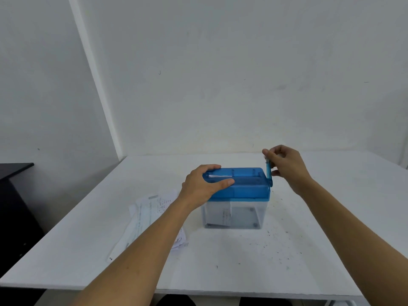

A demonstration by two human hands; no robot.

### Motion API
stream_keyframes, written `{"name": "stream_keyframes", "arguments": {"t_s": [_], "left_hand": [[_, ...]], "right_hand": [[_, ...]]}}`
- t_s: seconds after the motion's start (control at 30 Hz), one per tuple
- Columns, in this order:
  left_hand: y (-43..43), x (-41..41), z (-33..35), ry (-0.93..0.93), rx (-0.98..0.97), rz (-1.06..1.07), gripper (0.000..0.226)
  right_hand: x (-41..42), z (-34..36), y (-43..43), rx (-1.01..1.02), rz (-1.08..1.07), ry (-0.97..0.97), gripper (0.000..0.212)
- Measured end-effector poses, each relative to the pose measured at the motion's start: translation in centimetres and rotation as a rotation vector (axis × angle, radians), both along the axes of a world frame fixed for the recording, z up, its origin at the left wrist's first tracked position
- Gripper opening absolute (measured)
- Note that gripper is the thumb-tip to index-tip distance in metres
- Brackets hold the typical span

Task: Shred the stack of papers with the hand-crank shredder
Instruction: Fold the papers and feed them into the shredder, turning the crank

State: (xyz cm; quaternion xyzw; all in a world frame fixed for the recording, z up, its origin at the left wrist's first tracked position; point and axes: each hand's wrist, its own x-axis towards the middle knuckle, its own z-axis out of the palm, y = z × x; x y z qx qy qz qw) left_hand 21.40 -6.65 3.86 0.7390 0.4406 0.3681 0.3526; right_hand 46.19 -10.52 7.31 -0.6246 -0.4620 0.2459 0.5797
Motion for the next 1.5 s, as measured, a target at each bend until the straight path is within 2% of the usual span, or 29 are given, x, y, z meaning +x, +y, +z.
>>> {"name": "stream_keyframes", "arguments": {"t_s": [0.13, 0.43, 0.63, 0.83, 1.0, 1.1, 1.27, 1.4, 1.5], "left_hand": [[0.0, 0.1, -0.3, -0.002, 0.007, 0.008, 0.093], [-0.1, 0.1, -0.7, -0.019, 0.025, 0.010, 0.069], [-0.2, 0.2, -0.6, -0.018, 0.027, 0.014, 0.070], [-0.2, 0.1, -0.5, 0.016, 0.039, 0.037, 0.067], [-0.4, 0.1, -0.3, 0.025, 0.034, 0.022, 0.076], [-0.4, -0.1, -0.1, 0.034, 0.022, 0.008, 0.076], [-0.8, -0.2, 0.8, 0.069, -0.023, -0.034, 0.078], [-0.9, -1.1, 1.5, 0.023, -0.032, -0.014, 0.081], [-0.6, -3.1, 2.1, -0.057, -0.012, 0.105, 0.070]], "right_hand": [[-0.2, -1.6, 1.0, -0.052, -0.022, 0.084, 0.032], [-1.1, -5.9, 0.6, -0.253, -0.030, 0.042, 0.033], [-0.4, -7.2, -1.7, -0.452, 0.077, -0.085, 0.026], [0.5, -5.8, -4.1, -0.654, 0.254, -0.277, 0.029], [1.0, -3.1, -5.9, -0.704, 0.333, -0.411, 0.042], [1.5, -1.8, -5.6, -0.629, 0.257, -0.465, 0.031], [0.5, 1.2, -5.2, -0.302, 0.063, -0.488, 0.015], [-2.5, 3.9, -5.3, -0.136, 0.053, -0.534, 0.014], [-5.2, 5.3, -5.1, -0.083, 0.134, -0.522, 0.012]]}}
